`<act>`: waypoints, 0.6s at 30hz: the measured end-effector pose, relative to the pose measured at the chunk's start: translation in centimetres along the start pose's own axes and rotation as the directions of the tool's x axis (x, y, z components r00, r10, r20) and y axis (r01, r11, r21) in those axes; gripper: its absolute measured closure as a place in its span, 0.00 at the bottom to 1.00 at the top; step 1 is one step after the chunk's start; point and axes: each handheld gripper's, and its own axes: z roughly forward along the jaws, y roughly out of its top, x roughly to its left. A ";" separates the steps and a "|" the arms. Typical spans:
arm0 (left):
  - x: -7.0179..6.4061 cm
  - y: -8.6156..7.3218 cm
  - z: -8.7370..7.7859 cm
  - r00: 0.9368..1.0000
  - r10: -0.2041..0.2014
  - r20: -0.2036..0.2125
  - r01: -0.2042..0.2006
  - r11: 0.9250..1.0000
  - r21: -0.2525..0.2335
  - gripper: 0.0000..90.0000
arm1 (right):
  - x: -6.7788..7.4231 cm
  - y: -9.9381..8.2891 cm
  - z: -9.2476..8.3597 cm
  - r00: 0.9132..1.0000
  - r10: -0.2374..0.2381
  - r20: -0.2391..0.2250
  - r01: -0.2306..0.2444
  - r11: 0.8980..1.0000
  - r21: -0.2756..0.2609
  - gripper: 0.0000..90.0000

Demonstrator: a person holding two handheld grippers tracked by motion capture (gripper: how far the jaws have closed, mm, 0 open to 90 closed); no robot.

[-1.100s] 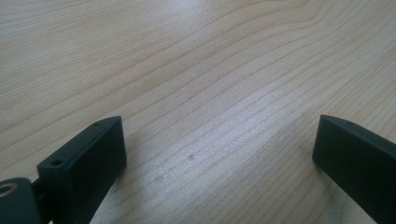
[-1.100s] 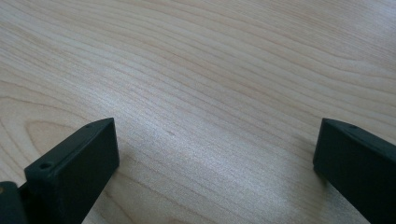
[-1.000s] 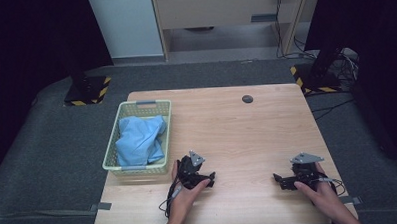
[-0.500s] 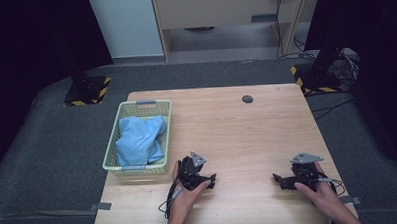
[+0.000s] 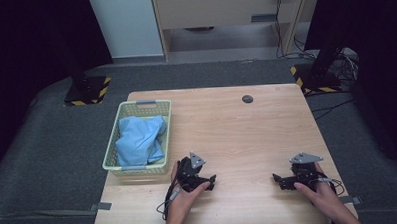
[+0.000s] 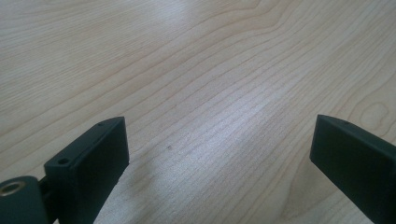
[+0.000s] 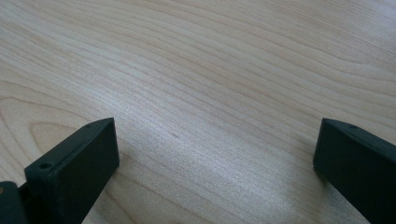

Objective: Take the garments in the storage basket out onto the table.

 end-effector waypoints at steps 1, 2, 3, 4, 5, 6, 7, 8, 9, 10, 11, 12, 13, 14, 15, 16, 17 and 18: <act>0.0 0.0 -0.1 1.000 0.001 0.001 -0.001 1.000 0.000 0.05 | 0.0 0.0 0.0 1.000 0.000 0.000 0.000 1.000 0.000 0.01; 0.0 0.0 -0.1 1.000 0.001 0.002 -0.001 1.000 0.000 0.05 | 0.0 0.0 0.0 1.000 -0.001 0.000 0.001 1.000 0.000 0.01; -0.1 0.1 -0.2 1.000 0.005 0.002 -0.005 1.000 0.003 0.05 | 0.0 0.0 0.0 1.000 -0.001 -0.001 0.001 1.000 0.000 0.01; -0.1 0.1 -0.3 1.000 0.006 0.003 -0.006 1.000 0.005 0.05 | 0.0 0.0 0.0 1.000 -0.001 -0.001 0.001 1.000 -0.001 0.01; -0.2 0.1 -0.4 1.000 0.006 0.003 -0.006 1.000 0.008 0.05 | 0.0 0.0 0.0 1.000 -0.001 -0.001 0.001 1.000 0.000 0.01; -0.2 0.1 -0.5 1.000 0.007 0.005 -0.007 1.000 0.008 0.05 | 0.0 0.0 0.0 1.000 -0.001 -0.002 0.001 1.000 0.000 0.01; -0.3 0.2 -0.6 1.000 0.011 0.008 -0.011 1.000 0.008 0.05 | 0.0 0.0 0.0 1.000 -0.001 -0.002 0.001 1.000 0.000 0.01; -0.3 0.2 -0.6 1.000 0.011 0.008 -0.011 1.000 0.008 0.05 | 0.0 0.0 0.0 1.000 -0.001 -0.002 0.001 1.000 0.000 0.01; -0.4 0.3 -0.8 1.000 0.013 0.010 -0.014 1.000 0.011 0.05 | 0.0 0.0 0.0 1.000 -0.002 -0.003 0.002 1.000 0.000 0.01; -0.7 0.4 -1.1 1.000 0.016 0.009 -0.017 1.000 0.016 0.05 | 0.0 0.0 0.0 1.000 -0.002 -0.003 0.002 1.000 0.000 0.01; -0.8 0.5 -1.3 1.000 0.020 0.011 -0.020 1.000 0.022 0.05 | 0.0 0.0 0.0 1.000 -0.004 -0.003 0.004 1.000 0.000 0.01; -0.8 0.5 -1.3 1.000 0.020 0.011 -0.020 1.000 0.022 0.05 | 0.0 0.0 0.0 1.000 -0.004 -0.004 0.004 1.000 0.000 0.01; -0.9 0.7 -1.6 1.000 0.020 0.016 -0.020 1.000 0.021 0.05 | 0.0 0.0 0.0 1.000 -0.005 -0.004 0.005 1.000 0.000 0.01; -0.9 0.8 -1.8 1.000 0.018 0.019 -0.018 1.000 0.019 0.05 | 0.0 0.0 0.0 1.000 -0.006 -0.004 0.006 1.000 0.000 0.01; -1.0 0.9 -2.0 1.000 0.017 0.022 -0.018 1.000 0.015 0.05 | 0.0 0.0 0.0 1.000 -0.006 -0.004 0.006 1.000 0.000 0.01; -1.1 1.0 -2.2 0.999 0.022 0.025 -0.023 1.000 0.017 0.05 | 0.0 0.0 0.0 1.000 -0.006 -0.005 0.006 1.000 0.000 0.01; -1.2 1.1 -2.3 0.999 0.022 0.027 -0.022 1.000 0.012 0.05 | 0.0 0.0 0.0 1.000 -0.007 -0.005 0.007 1.000 0.000 0.01; -1.2 1.1 -2.3 0.999 0.022 0.027 -0.022 1.000 0.012 0.05 | 0.0 0.0 0.0 1.000 -0.006 -0.005 0.006 1.000 0.000 0.01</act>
